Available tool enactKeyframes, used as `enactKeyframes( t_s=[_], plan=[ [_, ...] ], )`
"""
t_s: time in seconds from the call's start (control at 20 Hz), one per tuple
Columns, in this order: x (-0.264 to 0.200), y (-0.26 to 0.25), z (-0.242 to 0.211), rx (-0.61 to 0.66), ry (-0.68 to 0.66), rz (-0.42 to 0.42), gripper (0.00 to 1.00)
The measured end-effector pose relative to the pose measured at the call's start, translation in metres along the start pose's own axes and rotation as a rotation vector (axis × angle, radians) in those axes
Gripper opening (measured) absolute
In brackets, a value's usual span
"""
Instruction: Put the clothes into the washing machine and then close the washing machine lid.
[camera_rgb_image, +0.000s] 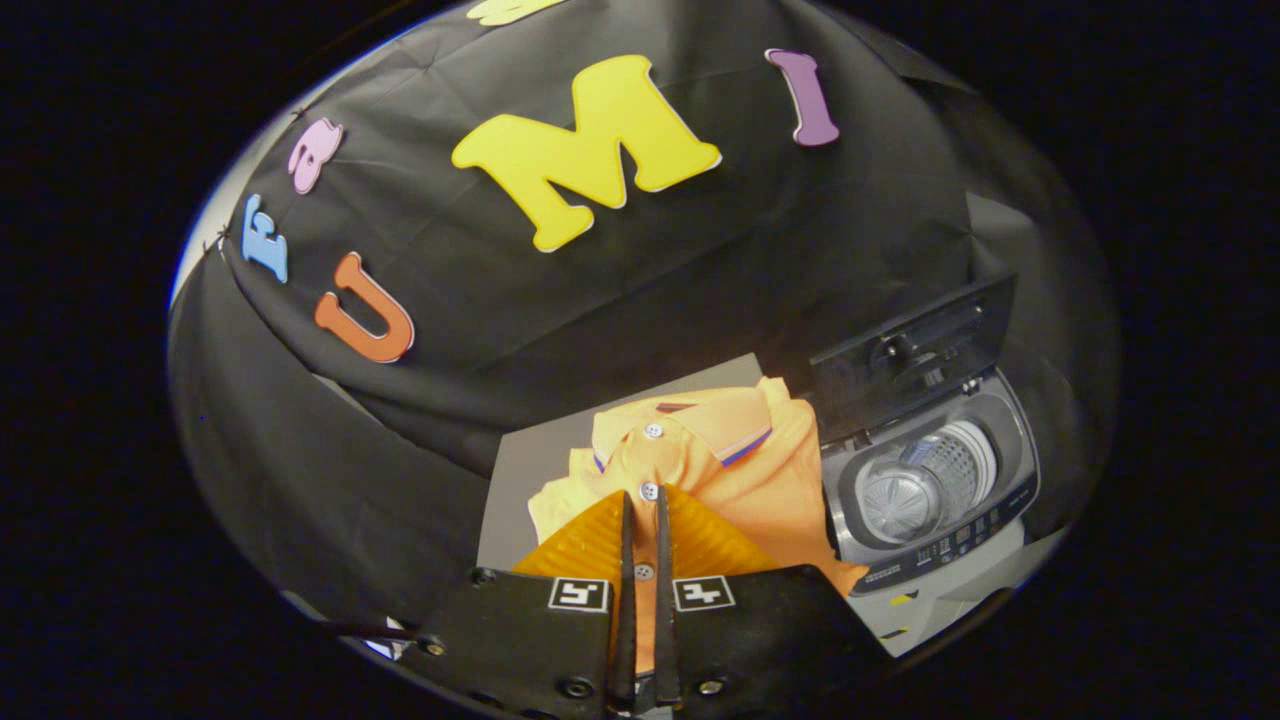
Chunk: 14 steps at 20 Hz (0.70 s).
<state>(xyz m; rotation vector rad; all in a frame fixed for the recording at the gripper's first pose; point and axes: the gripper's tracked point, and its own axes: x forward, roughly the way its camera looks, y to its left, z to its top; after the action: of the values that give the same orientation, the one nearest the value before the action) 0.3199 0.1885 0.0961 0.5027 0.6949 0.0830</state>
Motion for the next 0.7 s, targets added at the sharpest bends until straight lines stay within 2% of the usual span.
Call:
enactKeyframes(
  t_s=[0.3,0.7],
  plan=[
    [-0.035,-0.056,0.002,0.12,-0.039,-0.025,0.1],
    [-0.047,-0.123,0.046,0.221,-0.079,0.04,0.1]
  ],
)
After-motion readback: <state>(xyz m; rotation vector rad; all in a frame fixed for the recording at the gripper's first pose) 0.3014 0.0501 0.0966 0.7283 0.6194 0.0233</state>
